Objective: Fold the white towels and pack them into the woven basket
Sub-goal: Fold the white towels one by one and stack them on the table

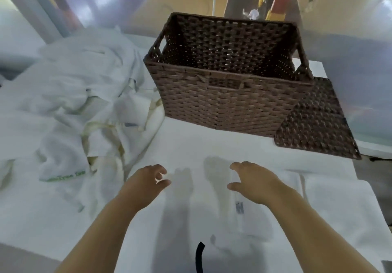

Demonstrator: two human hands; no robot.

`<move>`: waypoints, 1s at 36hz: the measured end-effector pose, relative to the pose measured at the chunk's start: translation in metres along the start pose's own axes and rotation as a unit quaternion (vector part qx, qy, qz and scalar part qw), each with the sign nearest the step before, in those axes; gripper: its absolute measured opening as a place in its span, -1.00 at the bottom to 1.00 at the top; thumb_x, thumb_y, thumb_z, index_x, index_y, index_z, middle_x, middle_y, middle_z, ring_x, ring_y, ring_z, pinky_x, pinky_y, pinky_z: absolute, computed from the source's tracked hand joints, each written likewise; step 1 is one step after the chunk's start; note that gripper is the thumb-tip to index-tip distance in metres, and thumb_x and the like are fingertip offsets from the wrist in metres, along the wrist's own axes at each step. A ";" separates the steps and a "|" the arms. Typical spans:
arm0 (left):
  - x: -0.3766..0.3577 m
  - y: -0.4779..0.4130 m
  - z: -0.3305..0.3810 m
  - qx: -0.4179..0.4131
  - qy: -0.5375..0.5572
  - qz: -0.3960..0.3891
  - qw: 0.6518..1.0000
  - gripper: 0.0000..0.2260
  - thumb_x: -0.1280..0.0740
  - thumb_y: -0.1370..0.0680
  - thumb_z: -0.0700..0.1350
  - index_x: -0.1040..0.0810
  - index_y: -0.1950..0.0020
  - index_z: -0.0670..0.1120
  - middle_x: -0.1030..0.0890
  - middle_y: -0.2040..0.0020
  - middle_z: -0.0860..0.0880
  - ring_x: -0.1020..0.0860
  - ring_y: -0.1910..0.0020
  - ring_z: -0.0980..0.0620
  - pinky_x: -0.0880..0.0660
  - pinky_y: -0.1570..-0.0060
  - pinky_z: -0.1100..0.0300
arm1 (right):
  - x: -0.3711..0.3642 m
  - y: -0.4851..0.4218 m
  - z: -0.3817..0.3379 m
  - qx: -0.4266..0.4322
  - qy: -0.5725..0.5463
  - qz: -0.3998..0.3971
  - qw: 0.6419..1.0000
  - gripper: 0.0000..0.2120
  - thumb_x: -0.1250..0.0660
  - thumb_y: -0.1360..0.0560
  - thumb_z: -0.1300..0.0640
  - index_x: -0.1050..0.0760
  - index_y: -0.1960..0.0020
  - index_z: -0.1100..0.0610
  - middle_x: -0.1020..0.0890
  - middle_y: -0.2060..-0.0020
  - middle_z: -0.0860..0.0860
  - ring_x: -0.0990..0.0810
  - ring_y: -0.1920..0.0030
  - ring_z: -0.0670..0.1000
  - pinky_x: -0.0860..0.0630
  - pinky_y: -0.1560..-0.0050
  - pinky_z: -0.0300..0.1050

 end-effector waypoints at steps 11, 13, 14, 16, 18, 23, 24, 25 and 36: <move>0.099 0.011 -0.111 -0.024 -0.004 0.115 0.993 -0.82 -0.37 -0.51 0.00 -0.59 -0.08 0.02 -0.55 0.05 0.14 -0.53 0.03 0.12 -0.42 0.06 0.24 | -0.045 -0.067 -0.145 0.051 0.005 -0.053 0.997 -0.47 -0.20 -0.55 -0.19 -0.23 -0.44 -0.01 -0.43 -0.28 0.00 -0.46 -0.22 0.06 -0.43 -0.08 -0.08; 0.120 0.011 -0.130 -0.041 -0.028 0.153 0.987 -0.80 -0.42 -0.48 -0.07 -0.61 -0.08 -0.04 -0.58 0.00 0.05 -0.51 -0.05 -0.02 -0.43 0.01 0.16 | -0.047 -0.077 -0.169 0.046 -0.019 -0.032 0.998 -0.49 -0.19 -0.55 -0.18 -0.24 -0.43 -0.01 -0.45 -0.25 -0.03 -0.47 -0.21 0.02 -0.44 -0.10 -0.10; 0.129 0.009 -0.139 -0.053 -0.049 0.171 0.983 -0.78 -0.45 -0.45 -0.11 -0.62 -0.08 -0.08 -0.59 -0.01 -0.01 -0.51 -0.06 -0.10 -0.45 0.00 0.10 | -0.046 -0.082 -0.181 0.045 -0.035 -0.017 0.998 -0.50 -0.19 -0.55 -0.18 -0.26 -0.42 -0.02 -0.47 -0.24 -0.04 -0.48 -0.20 0.01 -0.44 -0.09 -0.11; 0.141 0.003 -0.159 -0.064 -0.089 0.181 0.977 -0.70 -0.51 -0.38 -0.17 -0.62 -0.09 -0.14 -0.61 -0.04 -0.11 -0.50 -0.07 -0.24 -0.50 -0.01 -0.06 | -0.046 -0.091 -0.205 0.049 -0.067 0.007 0.997 -0.52 -0.19 -0.55 -0.18 -0.27 -0.41 -0.03 -0.48 -0.22 -0.06 -0.49 -0.17 -0.02 -0.43 -0.06 -0.14; 0.146 -0.007 -0.178 -0.068 -0.114 0.172 0.976 -0.59 -0.55 -0.32 -0.18 -0.60 -0.15 -0.17 -0.60 -0.08 -0.17 -0.50 -0.10 -0.30 -0.48 -0.07 -0.14 | -0.047 -0.101 -0.230 0.058 -0.098 0.021 0.993 -0.51 -0.20 -0.55 -0.17 -0.26 -0.42 -0.03 -0.46 -0.24 -0.06 -0.48 -0.17 -0.02 -0.43 -0.06 -0.14; 0.138 -0.029 -0.215 -0.065 -0.181 0.097 0.976 -0.41 -0.47 -0.39 0.00 -0.40 -0.39 0.02 -0.41 -0.36 -0.02 -0.30 -0.36 -0.14 -0.28 -0.34 0.02 | -0.048 -0.125 -0.281 0.074 -0.162 0.043 0.983 -0.44 -0.25 -0.55 -0.09 -0.15 -0.46 0.02 -0.39 -0.31 0.01 -0.44 -0.24 0.05 -0.44 -0.18 -0.04; 0.136 -0.031 -0.221 -0.061 -0.191 0.087 0.976 -0.39 -0.45 -0.40 0.03 -0.35 -0.42 0.06 -0.34 -0.40 0.00 -0.26 -0.39 -0.12 -0.27 -0.36 0.02 | -0.048 -0.129 -0.289 0.075 -0.176 0.049 0.980 -0.42 -0.26 -0.54 -0.08 -0.12 -0.46 0.02 -0.38 -0.32 0.02 -0.44 -0.24 0.06 -0.44 -0.18 -0.03; 0.135 -0.032 -0.227 -0.052 -0.192 0.079 0.977 -0.36 -0.45 -0.39 0.06 -0.31 -0.43 0.10 -0.28 -0.43 0.00 -0.21 -0.40 -0.13 -0.28 -0.35 0.00 | -0.047 -0.133 -0.296 0.076 -0.186 0.058 0.978 -0.39 -0.28 -0.53 -0.08 -0.08 -0.47 0.00 -0.37 -0.33 0.03 -0.44 -0.23 0.07 -0.45 -0.18 -0.01; 0.142 -0.034 -0.254 -0.069 -0.186 0.112 0.974 -0.61 -0.52 -0.33 -0.12 -0.62 -0.15 0.01 -0.51 -0.23 -0.12 -0.45 -0.12 -0.29 -0.57 0.22 -0.03 | -0.037 -0.152 -0.318 0.031 -0.188 0.146 0.971 -0.83 -0.13 -0.55 0.23 -0.48 -0.02 0.12 -0.53 0.06 0.07 -0.55 0.02 0.10 -0.46 0.08 -0.10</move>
Point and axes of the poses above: each hand's wrist, its own y-axis away from the middle knuckle, its own x-axis out of the back of the hand, z = x × y, the point moved 8 cm from there along -y, towards the middle knuckle
